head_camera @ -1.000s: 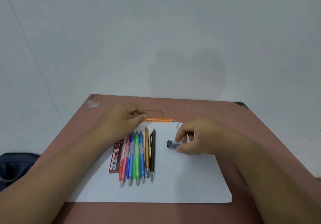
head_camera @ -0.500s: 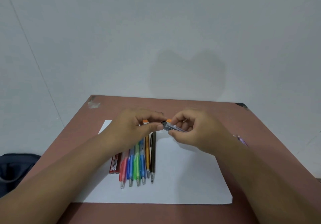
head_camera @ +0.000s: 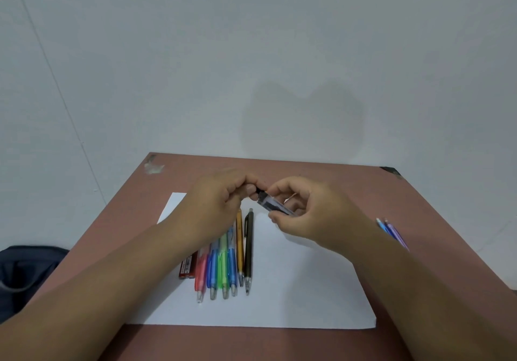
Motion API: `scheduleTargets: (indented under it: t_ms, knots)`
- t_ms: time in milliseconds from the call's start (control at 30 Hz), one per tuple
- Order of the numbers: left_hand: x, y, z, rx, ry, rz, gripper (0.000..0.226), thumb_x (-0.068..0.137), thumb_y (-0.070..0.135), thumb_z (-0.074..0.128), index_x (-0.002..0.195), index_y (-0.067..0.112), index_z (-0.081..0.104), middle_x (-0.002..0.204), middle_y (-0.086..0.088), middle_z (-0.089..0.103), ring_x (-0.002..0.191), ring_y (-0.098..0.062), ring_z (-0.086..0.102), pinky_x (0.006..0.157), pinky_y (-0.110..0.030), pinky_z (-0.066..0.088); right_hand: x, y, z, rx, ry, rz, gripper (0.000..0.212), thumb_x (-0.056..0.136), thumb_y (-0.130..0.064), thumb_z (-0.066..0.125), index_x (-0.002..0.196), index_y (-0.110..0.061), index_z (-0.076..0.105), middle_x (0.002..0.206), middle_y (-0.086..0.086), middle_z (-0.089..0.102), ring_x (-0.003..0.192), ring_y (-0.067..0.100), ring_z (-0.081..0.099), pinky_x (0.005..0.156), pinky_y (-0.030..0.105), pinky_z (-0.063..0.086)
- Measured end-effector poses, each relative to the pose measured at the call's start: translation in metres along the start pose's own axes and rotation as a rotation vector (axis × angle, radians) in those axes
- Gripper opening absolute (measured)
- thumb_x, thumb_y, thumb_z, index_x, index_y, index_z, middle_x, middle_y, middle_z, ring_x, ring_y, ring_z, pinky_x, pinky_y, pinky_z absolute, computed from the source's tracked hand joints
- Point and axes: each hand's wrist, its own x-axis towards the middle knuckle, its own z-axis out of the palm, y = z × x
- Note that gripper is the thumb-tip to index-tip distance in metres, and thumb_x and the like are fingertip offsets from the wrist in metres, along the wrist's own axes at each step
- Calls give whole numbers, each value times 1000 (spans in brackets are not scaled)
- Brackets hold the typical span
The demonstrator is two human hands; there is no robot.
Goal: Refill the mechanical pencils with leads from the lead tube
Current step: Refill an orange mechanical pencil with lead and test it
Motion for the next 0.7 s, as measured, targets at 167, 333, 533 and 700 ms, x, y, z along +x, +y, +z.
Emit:
scheduleTargets:
  t_ms: [167, 333, 533, 700]
  knots:
    - [1, 9, -1, -90, -33, -192, 25, 100, 23, 58, 95, 43, 71, 84, 20, 69, 81, -1, 61, 75, -16, 50, 5, 11, 0, -245, 83, -200, 40, 83, -6, 66, 115, -30, 68, 97, -16, 64, 93, 6, 57, 75, 16, 47]
    - [1, 16, -2, -700, -148, -531, 21, 98, 24, 61, 105, 11, 76, 100, -10, 76, 88, -20, 68, 76, -32, 55, 12, 25, 0, -365, 229, -344, 47, 79, 7, 60, 112, -24, 70, 104, -9, 64, 96, 13, 59, 82, 30, 51]
    - [-1, 20, 3, -866, -130, -642, 18, 93, 9, 66, 109, 1, 72, 99, -19, 75, 82, -20, 70, 72, -24, 60, 14, 26, 1, -547, 341, -527, 47, 76, 11, 65, 108, -22, 75, 102, -6, 64, 101, 23, 54, 85, 26, 44]
    - [-1, 20, 3, -947, -102, -678, 17, 93, 3, 64, 108, -3, 71, 100, -22, 74, 83, -21, 72, 76, -25, 61, 17, 28, 5, -594, 377, -555, 46, 78, 10, 66, 108, -23, 75, 101, -7, 65, 100, 27, 57, 84, 32, 45]
